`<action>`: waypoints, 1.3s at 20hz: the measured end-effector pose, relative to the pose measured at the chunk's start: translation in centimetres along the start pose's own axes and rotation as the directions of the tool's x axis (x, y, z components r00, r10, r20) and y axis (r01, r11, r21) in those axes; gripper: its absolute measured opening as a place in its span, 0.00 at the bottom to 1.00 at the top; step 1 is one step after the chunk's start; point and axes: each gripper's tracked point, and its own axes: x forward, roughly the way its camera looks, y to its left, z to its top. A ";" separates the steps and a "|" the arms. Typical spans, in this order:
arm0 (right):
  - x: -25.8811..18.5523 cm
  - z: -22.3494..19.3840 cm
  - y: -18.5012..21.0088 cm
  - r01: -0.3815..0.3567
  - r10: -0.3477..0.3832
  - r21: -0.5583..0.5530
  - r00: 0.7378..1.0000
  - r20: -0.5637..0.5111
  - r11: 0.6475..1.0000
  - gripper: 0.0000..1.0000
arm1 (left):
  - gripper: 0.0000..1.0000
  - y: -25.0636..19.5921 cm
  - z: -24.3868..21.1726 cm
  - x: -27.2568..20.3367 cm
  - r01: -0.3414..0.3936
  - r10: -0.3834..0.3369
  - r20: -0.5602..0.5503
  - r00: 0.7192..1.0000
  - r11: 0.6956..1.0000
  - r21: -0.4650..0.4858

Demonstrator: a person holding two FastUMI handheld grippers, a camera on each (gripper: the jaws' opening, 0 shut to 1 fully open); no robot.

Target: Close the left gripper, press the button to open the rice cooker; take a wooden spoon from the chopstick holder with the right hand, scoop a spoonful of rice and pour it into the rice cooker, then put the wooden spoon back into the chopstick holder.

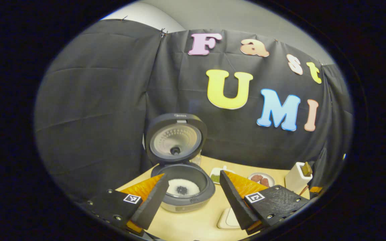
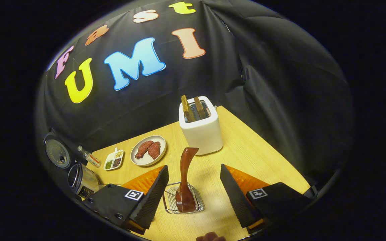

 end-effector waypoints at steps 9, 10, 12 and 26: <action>-7.4 -0.1 4.9 0.037 -0.013 -0.190 0.992 0.127 0.981 0.98 | 0.96 3.4 11.9 12.6 0.154 -0.154 0.019 0.988 0.988 -0.011; -8.4 -0.4 5.3 0.040 -0.014 -0.195 0.991 0.131 0.980 0.99 | 0.97 3.8 12.7 14.3 0.159 -0.159 0.007 0.987 0.987 -0.020; -10.3 -0.5 6.1 0.047 -0.018 -0.197 0.989 0.148 0.979 0.98 | 0.96 4.4 13.1 17.2 0.162 -0.163 -0.038 0.986 0.986 -0.025; -13.4 -1.4 6.3 0.076 -0.054 -0.116 0.981 0.185 0.990 0.98 | 0.99 5.1 6.1 23.9 0.082 -0.148 -0.336 0.930 0.976 -0.201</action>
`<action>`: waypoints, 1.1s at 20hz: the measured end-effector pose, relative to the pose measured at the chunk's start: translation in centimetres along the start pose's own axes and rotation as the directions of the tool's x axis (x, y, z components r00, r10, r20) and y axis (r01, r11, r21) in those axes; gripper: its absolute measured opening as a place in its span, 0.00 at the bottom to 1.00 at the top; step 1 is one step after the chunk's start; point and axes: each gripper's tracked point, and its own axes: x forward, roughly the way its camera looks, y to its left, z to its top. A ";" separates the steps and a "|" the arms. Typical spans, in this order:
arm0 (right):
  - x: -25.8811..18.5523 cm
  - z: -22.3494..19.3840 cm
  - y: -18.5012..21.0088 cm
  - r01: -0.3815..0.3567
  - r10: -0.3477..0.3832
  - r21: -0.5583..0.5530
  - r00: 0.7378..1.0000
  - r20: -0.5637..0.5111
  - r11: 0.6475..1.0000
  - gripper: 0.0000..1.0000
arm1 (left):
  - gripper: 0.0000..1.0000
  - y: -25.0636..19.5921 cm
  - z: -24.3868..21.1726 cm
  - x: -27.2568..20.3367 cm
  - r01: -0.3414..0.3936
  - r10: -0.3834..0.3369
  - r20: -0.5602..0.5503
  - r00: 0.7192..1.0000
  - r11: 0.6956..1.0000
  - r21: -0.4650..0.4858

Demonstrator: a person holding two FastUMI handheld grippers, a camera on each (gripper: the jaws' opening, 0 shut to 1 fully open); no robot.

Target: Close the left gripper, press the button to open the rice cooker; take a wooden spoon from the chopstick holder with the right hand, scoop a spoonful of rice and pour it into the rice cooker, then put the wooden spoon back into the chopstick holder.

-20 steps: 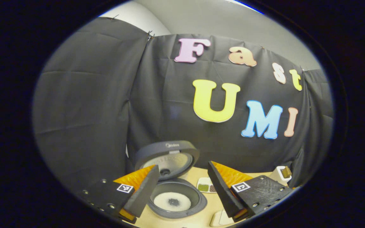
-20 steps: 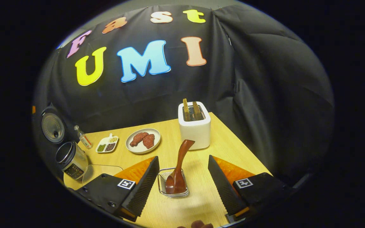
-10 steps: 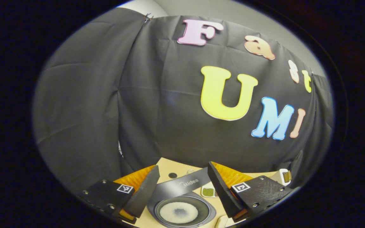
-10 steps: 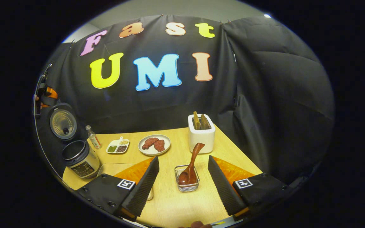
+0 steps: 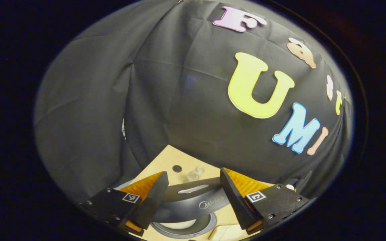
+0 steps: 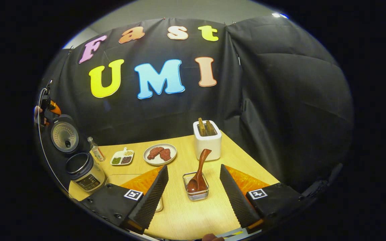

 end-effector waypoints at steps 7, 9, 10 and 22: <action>1.8 -0.5 -1.4 -0.039 0.039 0.023 0.999 -0.012 0.999 0.98 | 0.99 -2.2 -7.7 -2.8 0.012 -0.017 -0.181 0.983 0.999 -0.031; 2.4 -0.3 -2.3 -0.037 0.037 0.011 0.999 -0.010 0.999 0.98 | 0.99 -2.6 -10.6 -2.9 0.019 -0.012 -0.231 0.973 0.999 0.026; 2.7 -0.2 -2.6 -0.040 0.040 0.018 0.999 -0.008 0.999 0.98 | 0.99 -2.8 -12.4 -3.2 0.018 -0.003 -0.256 0.967 0.998 0.057; 5.3 -1.5 -6.8 -0.090 0.095 0.053 0.992 -0.086 0.994 0.98 | 1.00 -2.7 -25.5 -1.2 -0.079 0.140 -0.385 0.912 0.982 0.168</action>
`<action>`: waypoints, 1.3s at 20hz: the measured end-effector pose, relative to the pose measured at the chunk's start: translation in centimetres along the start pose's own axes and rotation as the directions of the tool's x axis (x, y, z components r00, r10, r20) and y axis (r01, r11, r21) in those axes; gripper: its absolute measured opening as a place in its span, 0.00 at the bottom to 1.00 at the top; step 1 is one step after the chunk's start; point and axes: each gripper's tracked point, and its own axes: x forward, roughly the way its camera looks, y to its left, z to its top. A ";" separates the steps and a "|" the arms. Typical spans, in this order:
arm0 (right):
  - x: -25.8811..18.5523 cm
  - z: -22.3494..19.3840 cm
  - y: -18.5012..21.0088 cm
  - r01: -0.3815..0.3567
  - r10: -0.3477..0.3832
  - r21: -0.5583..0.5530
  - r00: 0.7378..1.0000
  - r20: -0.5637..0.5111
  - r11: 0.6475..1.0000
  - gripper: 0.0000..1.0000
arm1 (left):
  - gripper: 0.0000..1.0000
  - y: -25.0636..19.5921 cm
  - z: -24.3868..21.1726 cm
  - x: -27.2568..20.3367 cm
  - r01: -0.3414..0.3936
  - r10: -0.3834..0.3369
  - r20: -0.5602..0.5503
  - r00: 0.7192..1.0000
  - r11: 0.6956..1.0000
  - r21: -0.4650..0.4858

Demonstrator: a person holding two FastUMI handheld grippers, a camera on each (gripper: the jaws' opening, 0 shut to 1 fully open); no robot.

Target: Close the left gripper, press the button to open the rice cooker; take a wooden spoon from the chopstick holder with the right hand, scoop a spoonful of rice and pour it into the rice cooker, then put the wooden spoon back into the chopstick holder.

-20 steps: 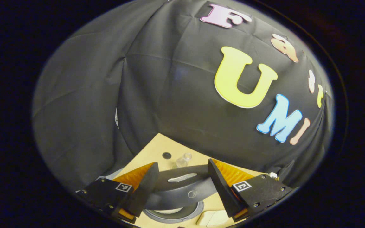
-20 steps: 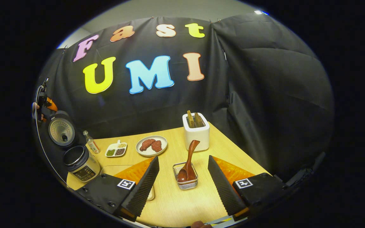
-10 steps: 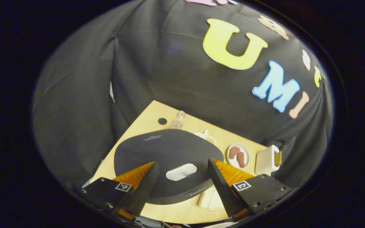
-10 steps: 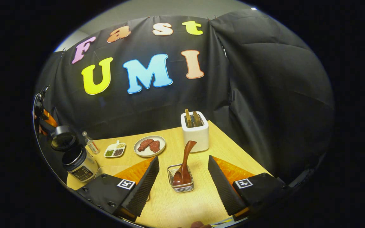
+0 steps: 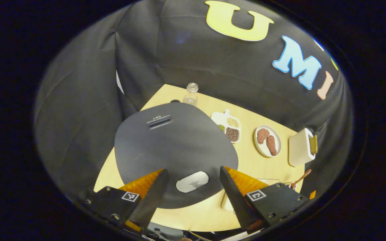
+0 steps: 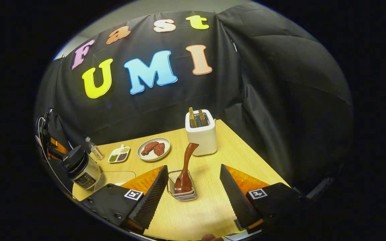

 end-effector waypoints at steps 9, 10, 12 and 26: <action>1.2 -0.7 -1.7 -0.099 0.096 -0.067 0.994 -0.050 0.993 0.98 | 0.98 0.0 -1.7 1.7 -0.111 0.112 -0.001 0.994 0.990 0.090; 1.2 -1.3 -1.7 -0.113 0.108 -0.072 0.992 -0.064 0.991 0.98 | 0.98 0.0 -1.9 1.9 -0.112 0.112 -0.001 0.994 0.988 0.107; 0.8 -2.4 -2.0 -0.132 0.124 -0.085 0.988 -0.094 0.988 0.98 | 0.98 -0.3 -2.2 2.1 -0.101 0.104 -0.016 0.994 0.988 0.115; -5.1 -4.7 -1.7 -0.075 0.070 -0.063 0.995 -0.077 0.995 0.98 | 0.98 -0.5 -3.1 1.2 -0.079 0.050 0.137 0.989 0.974 0.214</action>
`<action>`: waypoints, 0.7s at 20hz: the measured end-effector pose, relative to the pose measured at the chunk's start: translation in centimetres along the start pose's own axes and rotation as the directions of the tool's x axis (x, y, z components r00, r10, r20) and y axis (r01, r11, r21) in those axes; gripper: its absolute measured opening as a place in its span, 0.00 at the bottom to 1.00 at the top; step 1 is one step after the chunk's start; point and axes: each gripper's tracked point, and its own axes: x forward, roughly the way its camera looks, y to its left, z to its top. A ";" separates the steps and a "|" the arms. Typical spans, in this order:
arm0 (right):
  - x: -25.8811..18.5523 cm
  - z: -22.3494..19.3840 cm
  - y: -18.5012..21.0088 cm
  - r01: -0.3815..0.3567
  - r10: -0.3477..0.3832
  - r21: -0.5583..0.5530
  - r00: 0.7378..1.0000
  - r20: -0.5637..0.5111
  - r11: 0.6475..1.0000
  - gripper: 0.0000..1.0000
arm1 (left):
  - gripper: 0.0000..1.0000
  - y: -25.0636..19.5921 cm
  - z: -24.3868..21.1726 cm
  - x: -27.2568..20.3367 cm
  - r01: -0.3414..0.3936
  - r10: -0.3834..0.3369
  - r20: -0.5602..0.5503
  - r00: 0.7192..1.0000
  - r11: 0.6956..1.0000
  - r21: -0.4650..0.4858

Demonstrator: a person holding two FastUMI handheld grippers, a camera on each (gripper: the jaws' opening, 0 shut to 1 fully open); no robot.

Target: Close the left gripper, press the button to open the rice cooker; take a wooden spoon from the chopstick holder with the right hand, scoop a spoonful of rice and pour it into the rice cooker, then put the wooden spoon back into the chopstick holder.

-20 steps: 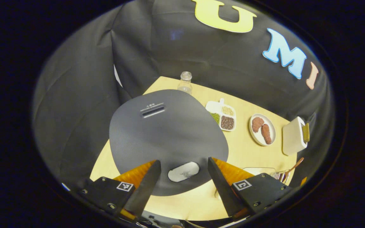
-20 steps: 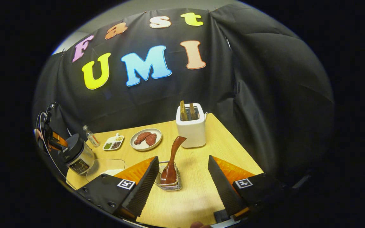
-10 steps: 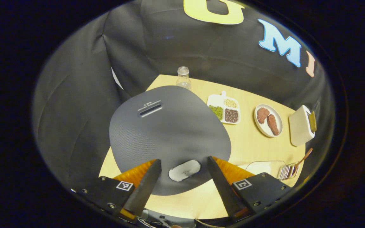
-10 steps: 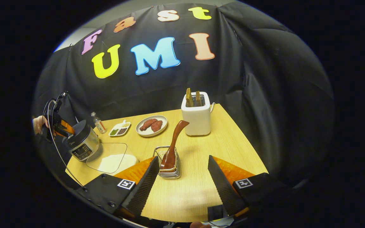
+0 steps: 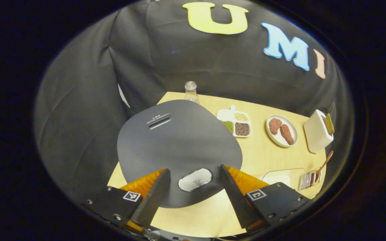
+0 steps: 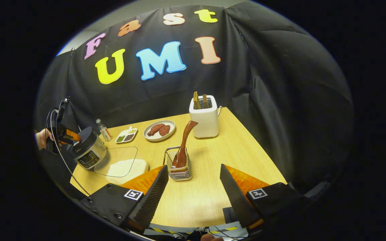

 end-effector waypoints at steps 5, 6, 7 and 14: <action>-3.0 0.2 1.5 0.035 -0.032 -0.084 0.999 0.039 0.996 0.98 | 0.96 -1.1 -1.7 -6.6 0.049 -0.049 0.161 0.986 0.999 0.006; -3.8 0.5 1.7 0.034 -0.030 -0.093 0.999 0.044 0.995 0.99 | 0.96 -1.3 -2.1 -8.4 0.060 -0.060 0.200 0.978 0.998 0.005; -4.4 0.9 2.0 0.035 -0.029 -0.101 0.998 0.055 0.994 0.98 | 0.96 -1.4 -2.4 -10.4 0.069 -0.070 0.230 0.971 0.998 0.010; -8.0 5.6 5.4 0.037 -0.008 -0.151 0.982 0.188 0.988 0.98 | 0.95 -1.7 -0.9 -24.6 0.121 -0.131 0.494 0.860 0.991 0.052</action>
